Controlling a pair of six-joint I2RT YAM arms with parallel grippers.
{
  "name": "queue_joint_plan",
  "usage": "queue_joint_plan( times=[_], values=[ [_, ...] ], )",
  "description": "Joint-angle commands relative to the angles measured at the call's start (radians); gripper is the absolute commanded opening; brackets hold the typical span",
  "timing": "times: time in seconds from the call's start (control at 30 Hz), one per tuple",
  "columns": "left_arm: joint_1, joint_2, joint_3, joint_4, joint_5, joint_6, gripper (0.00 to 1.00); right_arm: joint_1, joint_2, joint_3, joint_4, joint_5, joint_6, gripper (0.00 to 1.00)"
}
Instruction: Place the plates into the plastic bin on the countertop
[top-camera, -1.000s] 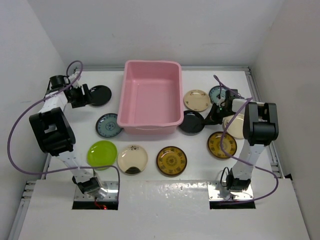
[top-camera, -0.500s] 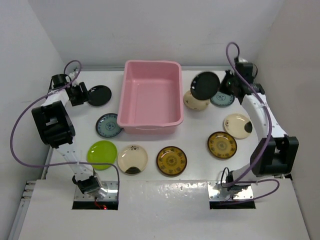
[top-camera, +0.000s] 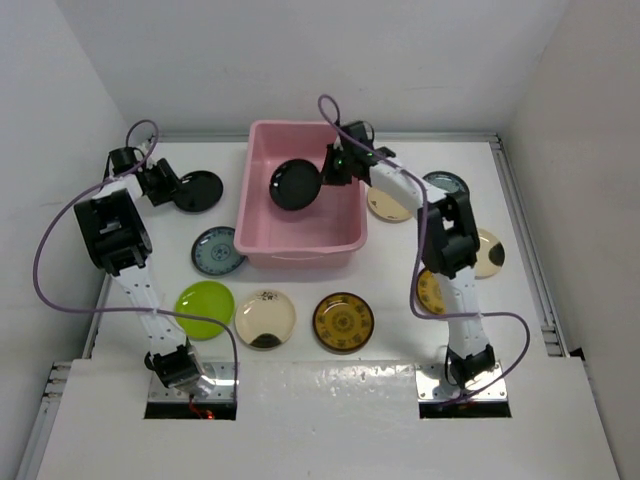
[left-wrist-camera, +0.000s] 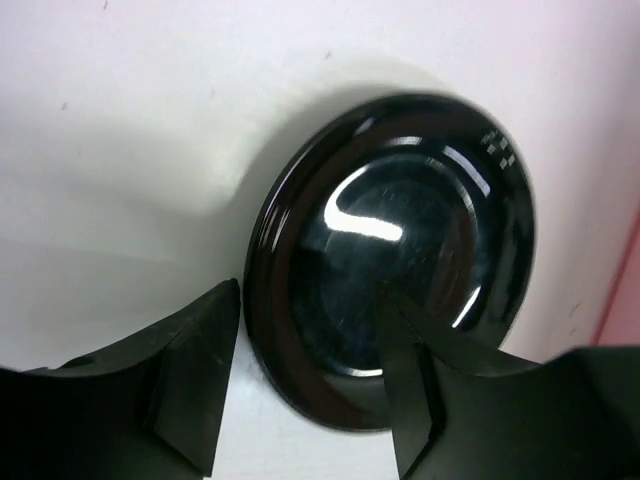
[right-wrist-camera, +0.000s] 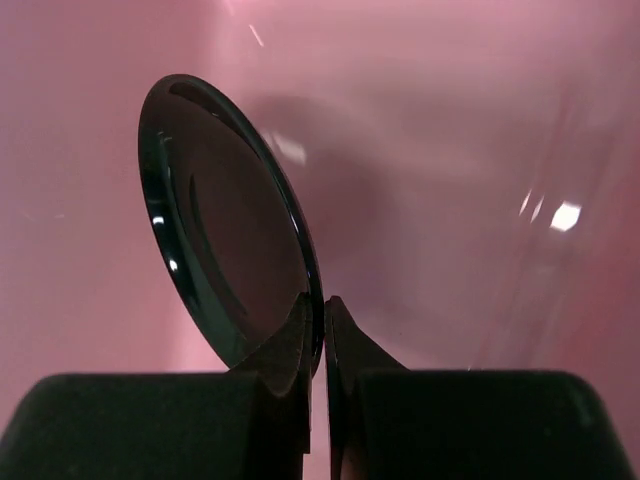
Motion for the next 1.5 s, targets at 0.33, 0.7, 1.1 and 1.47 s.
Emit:
queue_joint_plan(
  times=[0.33, 0.7, 1.1, 1.47],
  values=[
    [0.008, 0.081, 0.007, 0.017, 0.106, -0.094, 0.0, 0.037, 0.055, 0.094, -0.035, -0.071, 0.014, 0.63],
    [0.008, -0.058, 0.071, -0.015, 0.144, -0.015, 0.0, 0.002, -0.112, -0.001, -0.022, -0.057, -0.064, 0.69],
    [-0.038, -0.165, 0.171, -0.178, 0.078, 0.166, 0.0, -0.09, -0.267, -0.193, 0.035, -0.054, -0.047, 0.69],
    [-0.127, -0.221, 0.438, -0.334, -0.099, 0.338, 0.0, -0.11, -0.293, -0.252, 0.06, -0.069, -0.032, 0.68]
  ],
)
